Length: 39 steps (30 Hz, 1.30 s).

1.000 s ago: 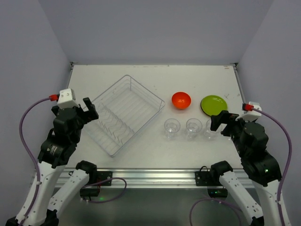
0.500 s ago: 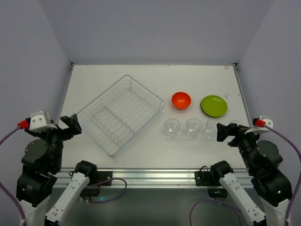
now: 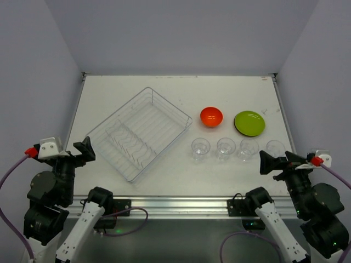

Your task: Unload the mixed dishes from the dish rack

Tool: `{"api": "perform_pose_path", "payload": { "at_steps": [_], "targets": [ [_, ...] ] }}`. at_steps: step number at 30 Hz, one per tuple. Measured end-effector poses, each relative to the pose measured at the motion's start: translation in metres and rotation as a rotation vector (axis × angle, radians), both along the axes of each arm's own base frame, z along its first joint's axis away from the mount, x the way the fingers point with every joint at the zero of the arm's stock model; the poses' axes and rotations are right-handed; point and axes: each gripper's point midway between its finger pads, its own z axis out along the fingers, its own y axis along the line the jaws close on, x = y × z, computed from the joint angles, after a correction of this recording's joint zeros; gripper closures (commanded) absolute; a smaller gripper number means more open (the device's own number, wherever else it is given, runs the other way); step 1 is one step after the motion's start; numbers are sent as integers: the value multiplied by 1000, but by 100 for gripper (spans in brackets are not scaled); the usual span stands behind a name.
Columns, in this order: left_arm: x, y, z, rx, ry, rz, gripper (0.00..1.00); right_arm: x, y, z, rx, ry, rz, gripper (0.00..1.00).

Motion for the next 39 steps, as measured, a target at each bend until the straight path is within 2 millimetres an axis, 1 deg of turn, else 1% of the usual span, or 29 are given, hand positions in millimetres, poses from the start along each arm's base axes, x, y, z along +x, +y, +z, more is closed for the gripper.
{"api": "perform_pose_path", "payload": {
  "at_steps": [4, 9, 18, 23, 26, 32, 35, 39],
  "targets": [
    [3, -1, -3, 2, 5, -2, 0, -1, -1, 1, -12, -11, 1, 1],
    [3, -5, -2, -1, -5, -22, 0, 0, 0, -1, -15, -23, 8, 1],
    [3, -6, -2, -8, -25, -27, 0, 12, 10, -6, -22, 5, 33, 1],
    [5, -7, -2, -12, -38, -34, 0, 22, 16, -15, -23, 10, 47, 1],
    [6, -8, -3, -12, -38, -38, 0, 24, 20, -20, -22, 8, 64, 1],
    [7, -10, -2, -13, -42, -44, 0, 25, 21, -12, -9, -28, 66, 1],
    [8, -12, -1, -15, -50, -53, 0, 26, 21, -12, -8, -32, 66, 1],
    [11, -17, -4, -6, -44, -79, 0, 27, 21, -14, -11, -30, 64, 1]
  ]
}}
